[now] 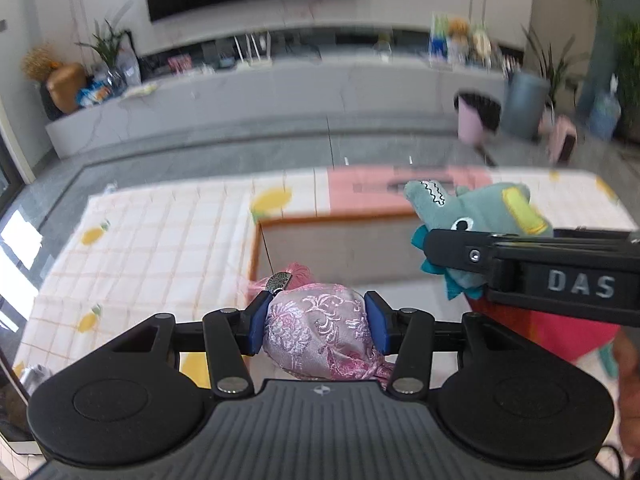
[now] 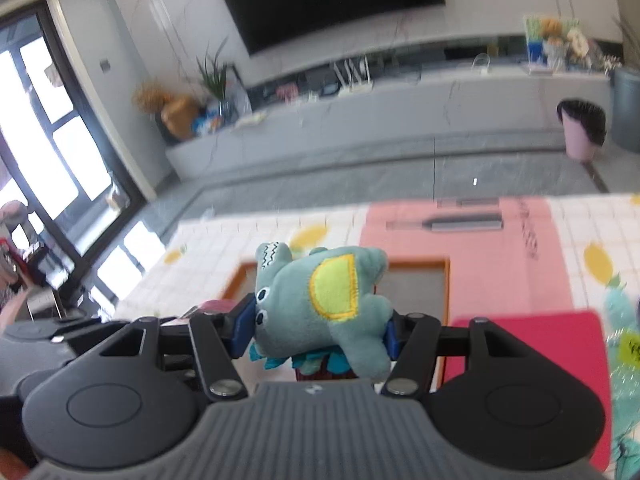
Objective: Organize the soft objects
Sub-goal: 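Carry the pink lace pouch and plush elephant over the white box with both grippers, then open the left gripper to drop the pouch while the right gripper releases the plush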
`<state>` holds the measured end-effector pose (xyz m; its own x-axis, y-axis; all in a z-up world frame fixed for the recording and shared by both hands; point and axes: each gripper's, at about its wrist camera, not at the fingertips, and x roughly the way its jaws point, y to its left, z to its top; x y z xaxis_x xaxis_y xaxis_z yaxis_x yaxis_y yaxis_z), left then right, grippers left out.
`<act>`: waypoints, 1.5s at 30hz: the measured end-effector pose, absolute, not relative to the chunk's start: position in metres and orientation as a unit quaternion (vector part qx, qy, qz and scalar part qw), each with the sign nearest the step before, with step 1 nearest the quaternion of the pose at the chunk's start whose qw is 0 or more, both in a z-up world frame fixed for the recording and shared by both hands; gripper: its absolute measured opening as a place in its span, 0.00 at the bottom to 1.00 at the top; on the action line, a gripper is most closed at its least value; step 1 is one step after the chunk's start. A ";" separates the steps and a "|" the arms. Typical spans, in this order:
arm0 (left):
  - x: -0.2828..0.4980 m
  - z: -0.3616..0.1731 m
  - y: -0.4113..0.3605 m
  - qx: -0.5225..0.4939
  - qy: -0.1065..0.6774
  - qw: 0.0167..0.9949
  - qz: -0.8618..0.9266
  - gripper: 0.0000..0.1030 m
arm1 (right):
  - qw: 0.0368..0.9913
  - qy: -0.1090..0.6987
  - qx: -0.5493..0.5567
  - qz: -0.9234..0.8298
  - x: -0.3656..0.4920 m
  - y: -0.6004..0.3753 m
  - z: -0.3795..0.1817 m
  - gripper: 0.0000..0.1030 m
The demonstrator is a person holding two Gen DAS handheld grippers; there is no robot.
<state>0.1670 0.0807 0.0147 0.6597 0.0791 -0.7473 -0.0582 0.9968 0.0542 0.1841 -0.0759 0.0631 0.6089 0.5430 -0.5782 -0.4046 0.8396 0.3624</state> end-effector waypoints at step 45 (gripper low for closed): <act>0.150 -0.009 0.136 -0.032 0.393 0.915 -0.084 0.87 | 0.867 0.433 0.029 0.244 0.182 -0.061 0.027 0.58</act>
